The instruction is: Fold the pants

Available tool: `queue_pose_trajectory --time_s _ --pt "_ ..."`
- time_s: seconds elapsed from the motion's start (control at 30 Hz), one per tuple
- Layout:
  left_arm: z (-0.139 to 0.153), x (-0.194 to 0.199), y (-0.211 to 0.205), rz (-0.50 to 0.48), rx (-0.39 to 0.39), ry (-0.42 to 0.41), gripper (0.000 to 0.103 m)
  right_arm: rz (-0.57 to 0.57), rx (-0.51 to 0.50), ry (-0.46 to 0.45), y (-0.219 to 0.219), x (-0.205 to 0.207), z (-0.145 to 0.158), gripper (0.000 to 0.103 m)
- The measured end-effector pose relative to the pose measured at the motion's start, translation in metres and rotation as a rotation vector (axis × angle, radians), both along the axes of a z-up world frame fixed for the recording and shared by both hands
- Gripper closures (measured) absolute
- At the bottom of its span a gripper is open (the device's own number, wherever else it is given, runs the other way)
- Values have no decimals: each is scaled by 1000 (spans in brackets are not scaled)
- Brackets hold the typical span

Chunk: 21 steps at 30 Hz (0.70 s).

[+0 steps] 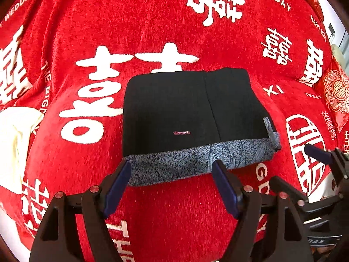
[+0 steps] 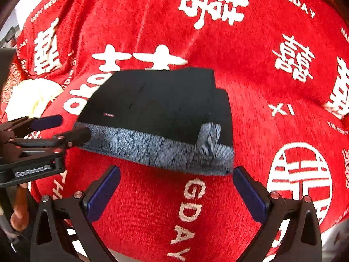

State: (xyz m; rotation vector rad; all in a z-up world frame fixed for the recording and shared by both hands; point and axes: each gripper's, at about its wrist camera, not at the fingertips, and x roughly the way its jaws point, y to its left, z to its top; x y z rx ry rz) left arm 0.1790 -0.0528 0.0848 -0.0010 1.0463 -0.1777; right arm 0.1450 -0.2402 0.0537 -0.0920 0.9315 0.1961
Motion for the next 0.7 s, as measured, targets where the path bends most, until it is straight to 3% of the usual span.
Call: queue_pose_trajectory --time_s 0.7 --pt "3 -15 -6 9 6 4 24 -31 -1 7 3 -8 2 0"
